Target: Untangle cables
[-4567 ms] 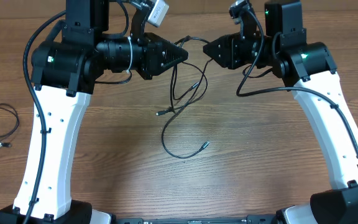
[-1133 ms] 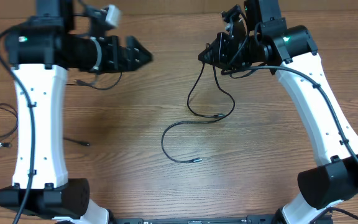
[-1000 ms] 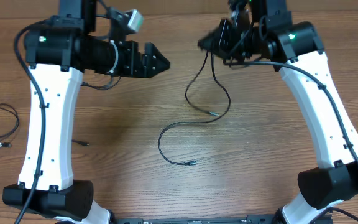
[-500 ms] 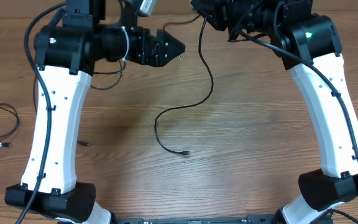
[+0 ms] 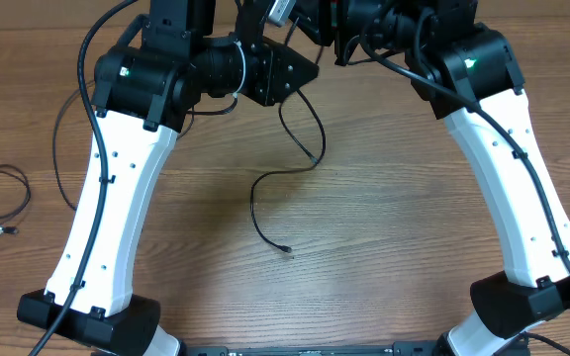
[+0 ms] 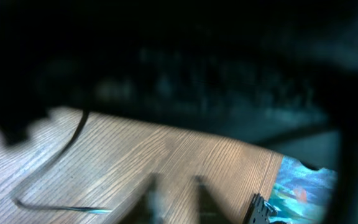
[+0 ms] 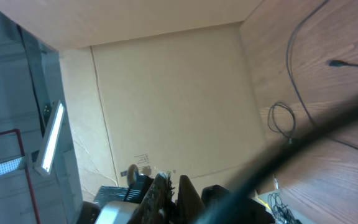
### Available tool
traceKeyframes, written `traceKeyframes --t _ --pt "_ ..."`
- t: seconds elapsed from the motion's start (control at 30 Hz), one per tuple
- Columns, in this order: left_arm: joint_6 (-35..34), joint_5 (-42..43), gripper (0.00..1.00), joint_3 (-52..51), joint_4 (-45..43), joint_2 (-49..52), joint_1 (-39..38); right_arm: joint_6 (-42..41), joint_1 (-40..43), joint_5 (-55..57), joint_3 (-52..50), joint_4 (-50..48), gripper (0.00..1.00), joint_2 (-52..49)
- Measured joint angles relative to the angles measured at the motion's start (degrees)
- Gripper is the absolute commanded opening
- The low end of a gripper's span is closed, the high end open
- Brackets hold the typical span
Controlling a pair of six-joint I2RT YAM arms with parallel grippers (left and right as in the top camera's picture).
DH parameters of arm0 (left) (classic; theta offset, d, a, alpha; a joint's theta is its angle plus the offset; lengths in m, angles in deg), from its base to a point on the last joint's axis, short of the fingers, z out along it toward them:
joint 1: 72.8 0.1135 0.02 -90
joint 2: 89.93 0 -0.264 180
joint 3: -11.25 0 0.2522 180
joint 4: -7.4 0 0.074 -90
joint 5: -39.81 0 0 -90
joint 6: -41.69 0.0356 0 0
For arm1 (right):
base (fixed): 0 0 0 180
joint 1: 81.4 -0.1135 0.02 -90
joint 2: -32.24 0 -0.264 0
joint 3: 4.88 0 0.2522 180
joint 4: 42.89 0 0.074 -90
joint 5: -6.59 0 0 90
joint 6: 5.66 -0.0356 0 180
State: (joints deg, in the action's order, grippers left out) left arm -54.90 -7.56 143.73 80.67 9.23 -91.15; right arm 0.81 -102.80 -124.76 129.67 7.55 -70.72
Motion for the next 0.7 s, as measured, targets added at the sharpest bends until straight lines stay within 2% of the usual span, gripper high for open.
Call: traceKeyframes --t 0.1,0.17,0.33,0.5,0.7 --pt "-0.4 0.0 0.04 0.0 0.0 0.0 0.0 0.0 0.1 -0.1 0.0 0.4 0.06 0.0" --pt "-0.6 -0.1 0.04 0.0 0.0 0.0 0.0 0.6 0.2 -0.2 0.0 0.4 0.28 0.0" --pt "-0.8 -0.8 0.04 0.0 -0.2 0.0 0.4 5.2 1.6 2.2 0.0 6.4 0.72 0.0" --pt "-2.1 -3.0 0.04 0.0 -1.2 -1.4 4.0 11.9 5.0 10.4 0.2 20.5 0.87 0.0" --pt "-4.7 -4.8 0.04 0.0 -3.5 -5.4 18.0 20.4 8.1 20.9 0.2 32.1 0.97 0.0"
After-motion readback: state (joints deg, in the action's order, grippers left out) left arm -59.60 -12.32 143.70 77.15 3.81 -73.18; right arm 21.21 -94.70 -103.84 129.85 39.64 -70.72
